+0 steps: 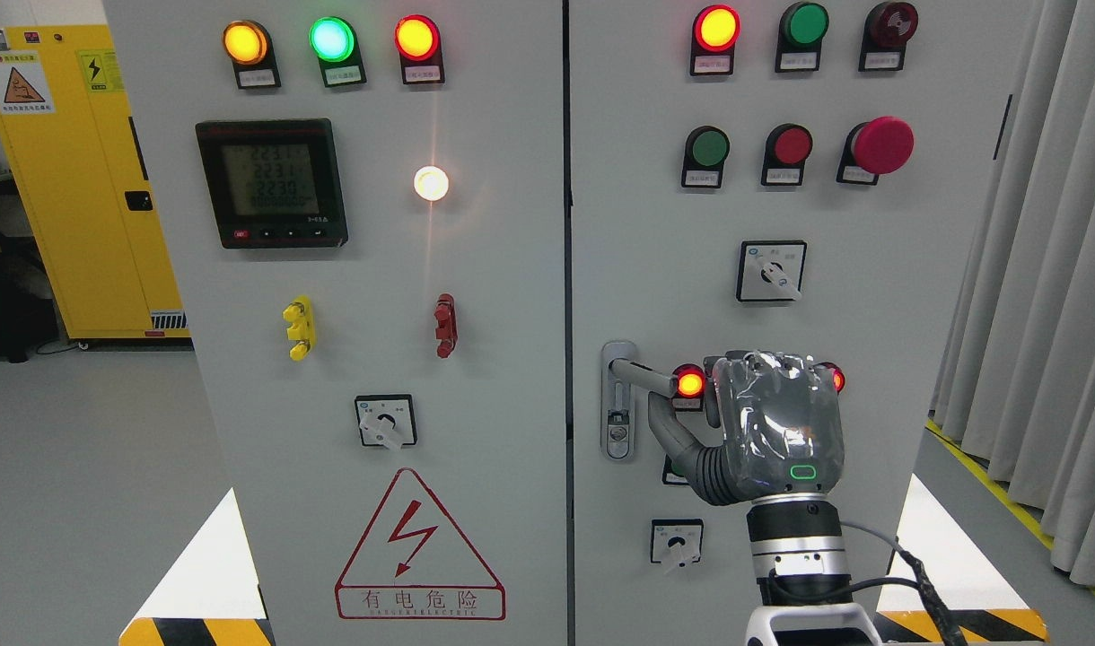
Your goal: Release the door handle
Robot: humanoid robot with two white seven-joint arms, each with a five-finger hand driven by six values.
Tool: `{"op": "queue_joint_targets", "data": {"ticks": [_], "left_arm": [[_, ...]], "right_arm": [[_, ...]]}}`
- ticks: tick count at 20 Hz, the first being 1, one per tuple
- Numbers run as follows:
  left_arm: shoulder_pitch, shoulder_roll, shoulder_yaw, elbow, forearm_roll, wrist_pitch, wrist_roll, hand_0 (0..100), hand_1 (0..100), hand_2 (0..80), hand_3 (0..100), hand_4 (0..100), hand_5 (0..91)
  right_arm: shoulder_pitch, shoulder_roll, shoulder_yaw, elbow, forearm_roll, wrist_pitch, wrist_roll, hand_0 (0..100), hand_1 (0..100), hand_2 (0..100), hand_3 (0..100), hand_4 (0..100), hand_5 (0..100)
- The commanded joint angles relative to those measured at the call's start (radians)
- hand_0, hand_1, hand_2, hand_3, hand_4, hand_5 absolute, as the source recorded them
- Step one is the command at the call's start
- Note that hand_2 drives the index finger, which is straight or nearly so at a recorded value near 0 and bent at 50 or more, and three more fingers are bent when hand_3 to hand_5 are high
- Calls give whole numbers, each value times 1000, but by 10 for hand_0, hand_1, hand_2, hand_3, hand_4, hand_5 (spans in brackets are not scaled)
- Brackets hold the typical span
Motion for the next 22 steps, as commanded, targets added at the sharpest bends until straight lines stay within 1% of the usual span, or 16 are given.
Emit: {"op": "queue_joint_targets", "data": {"ticks": [1,8,13,17,18,19,21,22], "left_arm": [[0,0,0,-12,0,0,0,120,556,0,0,0,0],[0,0,0,-12,0,0,0,120,556,0,0,0,0],[0,0,0,-12,0,0,0,120,556,0,0,0,0],[0,0,0,-12,0,0,0,120,556,0,0,0,0],[0,0,0,-12,0,0,0,120,556,0,0,0,0],[0,0,0,-12,0,0,0,120,556,0,0,0,0],[0,0,0,-12,0,0,0,120,556,0,0,0,0],[0,0,0,-12,0,0,0,120,556,0,0,0,0]], "right_arm": [[-2,-2,0,-3,0,0,2,378,411,955,1000,1000,1000],[-4,-2,0,-2,0,0,0,379,412,953,1000,1000,1000],[13,0,0,-9,0,0,-7,380,412,954,1000,1000,1000],[80,-2,0,-58,0,-3,-12,383,412,952,1000,1000,1000],[102,-6,0,-69,-1,-3,-15,384,412,951,1000,1000,1000],[120,-21,-2,-86,-3,-4,-20,385,412,947,1000,1000,1000],[153,-43,-15,-112,-27,-7,-47,385,413,910,1000,1000,1000],[163,-45,-24,-123,-50,-9,-58,380,415,824,1000,1000,1000]]}}
